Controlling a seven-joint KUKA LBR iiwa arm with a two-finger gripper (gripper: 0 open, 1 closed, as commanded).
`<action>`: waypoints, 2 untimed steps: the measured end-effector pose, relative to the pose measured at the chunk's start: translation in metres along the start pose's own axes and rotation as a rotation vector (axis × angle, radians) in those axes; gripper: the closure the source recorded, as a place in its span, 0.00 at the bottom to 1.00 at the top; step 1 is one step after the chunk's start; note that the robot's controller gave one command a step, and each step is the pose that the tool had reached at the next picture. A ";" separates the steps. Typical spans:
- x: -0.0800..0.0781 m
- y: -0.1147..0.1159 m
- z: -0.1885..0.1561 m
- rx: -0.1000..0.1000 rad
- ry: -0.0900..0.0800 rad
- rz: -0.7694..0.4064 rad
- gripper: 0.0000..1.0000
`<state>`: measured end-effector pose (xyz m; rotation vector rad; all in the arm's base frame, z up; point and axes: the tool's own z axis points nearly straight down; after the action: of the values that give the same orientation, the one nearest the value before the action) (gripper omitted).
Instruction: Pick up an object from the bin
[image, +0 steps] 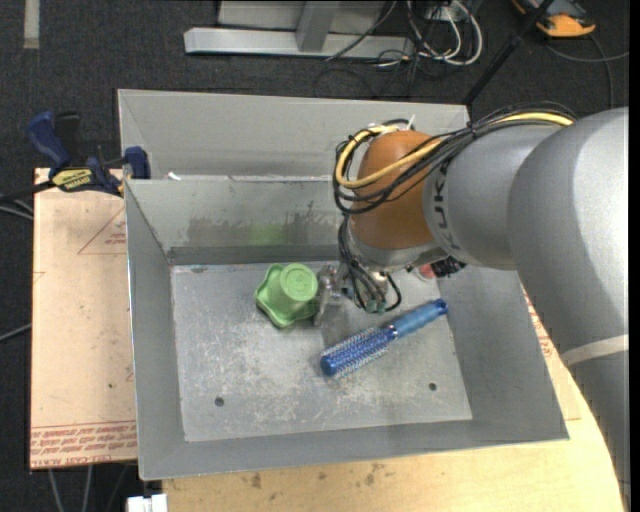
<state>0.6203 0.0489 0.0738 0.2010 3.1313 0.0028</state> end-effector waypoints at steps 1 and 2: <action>0.001 0.000 0.001 0.001 0.002 0.000 0.00; 0.078 -0.092 0.004 0.004 0.007 -0.142 0.00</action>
Offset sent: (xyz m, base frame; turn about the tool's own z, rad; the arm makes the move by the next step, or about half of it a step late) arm 0.0000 0.0000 0.0000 0.0000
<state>0.5311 -0.0328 0.0695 -0.0224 3.1448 -0.0025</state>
